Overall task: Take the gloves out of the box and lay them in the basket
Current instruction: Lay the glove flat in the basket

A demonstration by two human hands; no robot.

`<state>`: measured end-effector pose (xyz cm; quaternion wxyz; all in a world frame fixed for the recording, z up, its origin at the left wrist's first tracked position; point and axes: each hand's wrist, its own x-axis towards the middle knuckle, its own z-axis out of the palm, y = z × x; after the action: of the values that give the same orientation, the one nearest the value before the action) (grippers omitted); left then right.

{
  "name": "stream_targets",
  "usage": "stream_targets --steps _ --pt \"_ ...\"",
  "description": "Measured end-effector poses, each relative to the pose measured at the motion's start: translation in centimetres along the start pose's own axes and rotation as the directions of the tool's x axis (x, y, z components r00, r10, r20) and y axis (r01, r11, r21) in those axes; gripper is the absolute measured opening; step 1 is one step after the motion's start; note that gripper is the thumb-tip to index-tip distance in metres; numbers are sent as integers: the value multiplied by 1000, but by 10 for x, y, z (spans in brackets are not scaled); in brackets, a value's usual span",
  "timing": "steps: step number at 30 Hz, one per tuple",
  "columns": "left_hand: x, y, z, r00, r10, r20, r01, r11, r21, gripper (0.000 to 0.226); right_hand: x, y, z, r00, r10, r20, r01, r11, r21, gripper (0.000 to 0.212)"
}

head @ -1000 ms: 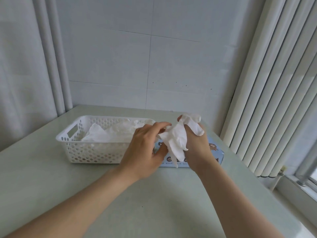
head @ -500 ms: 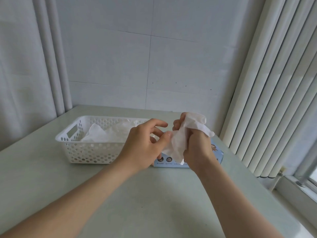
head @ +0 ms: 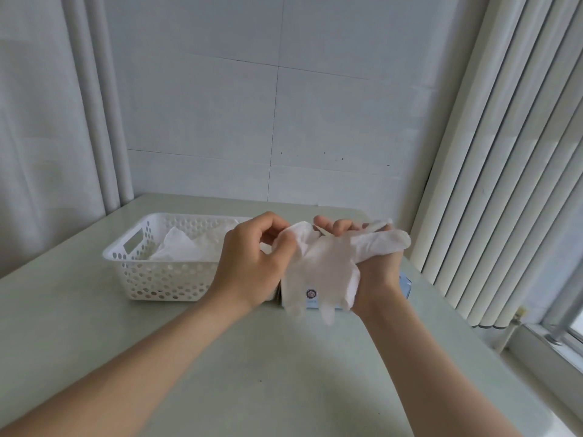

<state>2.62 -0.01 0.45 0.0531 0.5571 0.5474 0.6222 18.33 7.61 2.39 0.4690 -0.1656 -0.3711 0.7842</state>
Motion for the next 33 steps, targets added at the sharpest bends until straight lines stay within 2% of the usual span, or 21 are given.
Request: stream_targets --steps 4,6,8,11,14,19,23,25,28,31,33 --pt "1 -3 -1 999 -34 -17 33 998 -58 20 -1 1 -1 997 80 20 -78 992 -96 64" --pt "1 -4 -1 999 -40 -20 39 997 -60 20 1 2 -2 994 108 -16 -107 946 -305 49" --pt "3 -6 -3 999 -43 -12 42 997 -70 19 1 2 -1 997 79 1 -67 850 -522 27" --pt "6 -4 -5 999 -40 14 41 993 -107 22 -1 5 -1 995 48 90 25 745 -667 21" --pt "6 -2 -7 999 -52 -6 51 994 -96 22 0 8 -3 997 -4 82 58 746 -663 21" --pt "4 4 -10 997 -29 -70 24 997 -76 30 -1 6 3 978 -192 79 200 773 -602 29" --pt "6 6 -14 999 33 21 -31 996 -80 38 -6 10 8 946 -288 149 315 703 -638 24" --pt "5 9 -13 995 28 95 -21 997 -76 30 -6 13 10 945 -271 183 322 676 -663 22" --pt "5 10 -12 990 -19 139 33 995 -96 27 -6 14 11 955 -256 148 290 709 -643 27" --pt "8 7 -15 991 -32 131 49 990 -133 21 -6 10 11 971 -214 106 233 748 -622 30" --pt "11 3 -17 995 -52 84 63 988 -138 19 -6 5 9 984 -136 112 175 703 -689 22"
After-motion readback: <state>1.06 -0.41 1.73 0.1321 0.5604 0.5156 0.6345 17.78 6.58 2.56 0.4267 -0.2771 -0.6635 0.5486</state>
